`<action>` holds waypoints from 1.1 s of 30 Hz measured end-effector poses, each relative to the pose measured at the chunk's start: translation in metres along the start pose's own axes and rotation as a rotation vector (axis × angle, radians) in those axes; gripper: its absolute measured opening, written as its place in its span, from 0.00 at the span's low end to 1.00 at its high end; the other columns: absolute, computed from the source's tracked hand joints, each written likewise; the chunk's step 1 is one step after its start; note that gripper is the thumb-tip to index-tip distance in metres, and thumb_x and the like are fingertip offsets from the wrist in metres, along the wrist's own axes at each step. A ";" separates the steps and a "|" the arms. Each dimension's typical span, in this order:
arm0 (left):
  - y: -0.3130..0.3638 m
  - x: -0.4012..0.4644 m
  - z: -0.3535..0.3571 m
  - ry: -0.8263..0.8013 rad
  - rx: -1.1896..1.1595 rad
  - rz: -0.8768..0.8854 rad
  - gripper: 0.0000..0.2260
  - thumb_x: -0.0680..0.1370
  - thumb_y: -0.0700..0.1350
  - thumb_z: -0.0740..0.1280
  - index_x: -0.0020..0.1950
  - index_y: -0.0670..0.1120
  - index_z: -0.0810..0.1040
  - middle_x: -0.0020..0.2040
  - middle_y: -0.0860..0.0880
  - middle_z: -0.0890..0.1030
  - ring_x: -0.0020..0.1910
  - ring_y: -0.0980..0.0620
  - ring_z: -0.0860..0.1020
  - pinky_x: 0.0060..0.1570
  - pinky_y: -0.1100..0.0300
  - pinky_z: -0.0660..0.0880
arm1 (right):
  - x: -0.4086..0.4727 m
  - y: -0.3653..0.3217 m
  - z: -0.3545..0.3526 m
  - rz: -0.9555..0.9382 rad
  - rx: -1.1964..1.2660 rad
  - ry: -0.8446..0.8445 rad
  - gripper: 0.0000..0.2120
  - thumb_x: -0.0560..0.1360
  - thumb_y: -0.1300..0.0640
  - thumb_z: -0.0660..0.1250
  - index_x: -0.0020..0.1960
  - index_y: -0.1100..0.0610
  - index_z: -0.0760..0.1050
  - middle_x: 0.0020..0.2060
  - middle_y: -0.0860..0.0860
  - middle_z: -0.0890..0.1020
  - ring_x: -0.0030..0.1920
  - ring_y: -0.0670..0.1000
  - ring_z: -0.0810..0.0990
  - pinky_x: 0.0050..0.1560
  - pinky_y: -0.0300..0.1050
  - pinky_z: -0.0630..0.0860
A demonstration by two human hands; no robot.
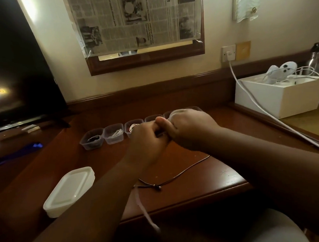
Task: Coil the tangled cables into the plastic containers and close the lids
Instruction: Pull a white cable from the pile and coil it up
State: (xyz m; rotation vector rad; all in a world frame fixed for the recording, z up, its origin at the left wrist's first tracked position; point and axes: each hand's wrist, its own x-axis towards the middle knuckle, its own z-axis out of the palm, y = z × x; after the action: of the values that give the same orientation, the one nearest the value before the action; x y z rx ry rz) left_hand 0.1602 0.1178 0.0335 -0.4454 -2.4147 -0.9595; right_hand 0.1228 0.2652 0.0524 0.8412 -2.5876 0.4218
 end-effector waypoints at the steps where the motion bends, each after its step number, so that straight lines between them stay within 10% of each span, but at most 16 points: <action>1: -0.005 0.000 -0.001 0.040 0.044 0.043 0.04 0.77 0.44 0.71 0.47 0.44 0.82 0.36 0.53 0.82 0.34 0.60 0.79 0.31 0.65 0.74 | 0.000 -0.001 0.001 0.064 0.059 -0.071 0.28 0.80 0.34 0.41 0.34 0.48 0.68 0.32 0.48 0.75 0.32 0.47 0.74 0.35 0.45 0.71; 7: -0.006 -0.003 0.002 -0.021 -0.739 -0.293 0.12 0.72 0.54 0.69 0.42 0.46 0.77 0.30 0.50 0.69 0.26 0.53 0.64 0.25 0.61 0.58 | 0.000 0.010 -0.011 0.300 1.413 -0.661 0.29 0.82 0.38 0.48 0.29 0.53 0.66 0.21 0.47 0.63 0.20 0.47 0.58 0.24 0.40 0.55; 16: 0.015 -0.002 0.018 0.070 -1.128 -0.536 0.04 0.78 0.49 0.67 0.50 0.50 0.79 0.30 0.51 0.69 0.23 0.58 0.63 0.24 0.64 0.57 | 0.002 0.000 -0.004 0.004 2.210 -0.439 0.18 0.76 0.49 0.53 0.31 0.55 0.66 0.23 0.49 0.65 0.23 0.48 0.65 0.28 0.43 0.63; 25: 0.011 -0.009 0.022 -0.135 -1.069 -0.687 0.07 0.82 0.40 0.60 0.55 0.44 0.77 0.38 0.50 0.76 0.27 0.58 0.69 0.27 0.65 0.61 | -0.001 -0.013 0.008 -0.017 1.689 0.078 0.15 0.75 0.45 0.56 0.41 0.57 0.67 0.33 0.51 0.69 0.35 0.50 0.69 0.38 0.42 0.69; 29: 0.007 -0.010 0.012 -0.208 -0.360 -0.286 0.09 0.80 0.36 0.65 0.44 0.48 0.79 0.28 0.58 0.77 0.26 0.62 0.73 0.29 0.69 0.69 | -0.006 -0.014 0.013 0.016 0.904 0.268 0.16 0.79 0.44 0.60 0.44 0.57 0.69 0.38 0.52 0.73 0.36 0.48 0.72 0.36 0.42 0.73; 33: 0.000 -0.007 0.006 -0.055 0.020 0.110 0.04 0.77 0.42 0.72 0.50 0.45 0.83 0.42 0.59 0.81 0.37 0.72 0.78 0.39 0.77 0.71 | -0.005 -0.011 0.016 0.164 0.805 0.173 0.20 0.83 0.44 0.56 0.38 0.56 0.69 0.34 0.51 0.74 0.33 0.45 0.73 0.37 0.44 0.74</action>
State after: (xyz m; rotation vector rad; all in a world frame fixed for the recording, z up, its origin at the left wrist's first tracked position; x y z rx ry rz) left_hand 0.1637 0.1215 0.0258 -0.5985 -2.4189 -0.8861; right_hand 0.1289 0.2528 0.0376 0.7670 -2.3056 1.5683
